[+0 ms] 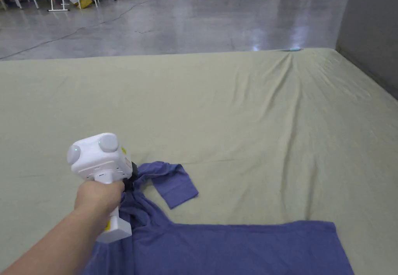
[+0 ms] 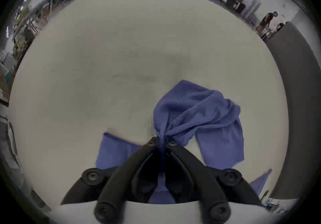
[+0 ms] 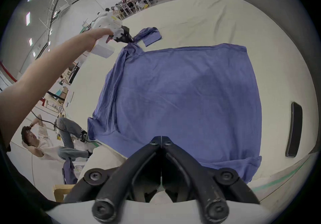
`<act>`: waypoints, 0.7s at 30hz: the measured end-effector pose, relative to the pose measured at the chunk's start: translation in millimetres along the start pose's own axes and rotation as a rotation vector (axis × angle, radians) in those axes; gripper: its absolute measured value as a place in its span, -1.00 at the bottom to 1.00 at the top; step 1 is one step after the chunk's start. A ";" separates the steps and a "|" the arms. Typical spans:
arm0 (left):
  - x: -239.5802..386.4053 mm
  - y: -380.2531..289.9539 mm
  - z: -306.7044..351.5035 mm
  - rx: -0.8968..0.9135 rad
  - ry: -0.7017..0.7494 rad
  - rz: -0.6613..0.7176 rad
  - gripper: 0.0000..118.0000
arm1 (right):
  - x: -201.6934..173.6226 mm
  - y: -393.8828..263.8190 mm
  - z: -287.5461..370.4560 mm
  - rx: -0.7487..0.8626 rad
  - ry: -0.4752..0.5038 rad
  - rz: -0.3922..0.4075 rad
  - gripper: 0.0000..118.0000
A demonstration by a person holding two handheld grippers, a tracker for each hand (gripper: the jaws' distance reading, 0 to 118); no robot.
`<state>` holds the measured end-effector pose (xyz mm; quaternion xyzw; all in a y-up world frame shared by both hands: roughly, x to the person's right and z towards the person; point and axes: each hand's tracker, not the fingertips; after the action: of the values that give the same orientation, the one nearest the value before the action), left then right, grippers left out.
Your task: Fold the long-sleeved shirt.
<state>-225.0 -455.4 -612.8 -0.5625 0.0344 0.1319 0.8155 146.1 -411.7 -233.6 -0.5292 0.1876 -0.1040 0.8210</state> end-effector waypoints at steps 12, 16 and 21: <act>1.4 -137.0 176.6 0.313 -0.132 -0.214 -1.00 | -36.7 -24.2 30.5 0.042 0.047 0.071 -1.00; -10.5 -221.5 170.5 0.292 -0.097 -0.185 -1.00 | -45.9 -33.9 32.8 0.038 0.057 0.090 -1.00; -26.6 -303.1 112.9 0.174 -0.037 -0.096 -1.00 | -54.8 -45.9 29.7 0.007 0.036 0.116 -1.00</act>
<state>-184.2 -456.3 -290.8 -0.4879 0.0035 0.0997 0.8672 110.1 -386.0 -170.1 -0.5125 0.2322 -0.0662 0.8240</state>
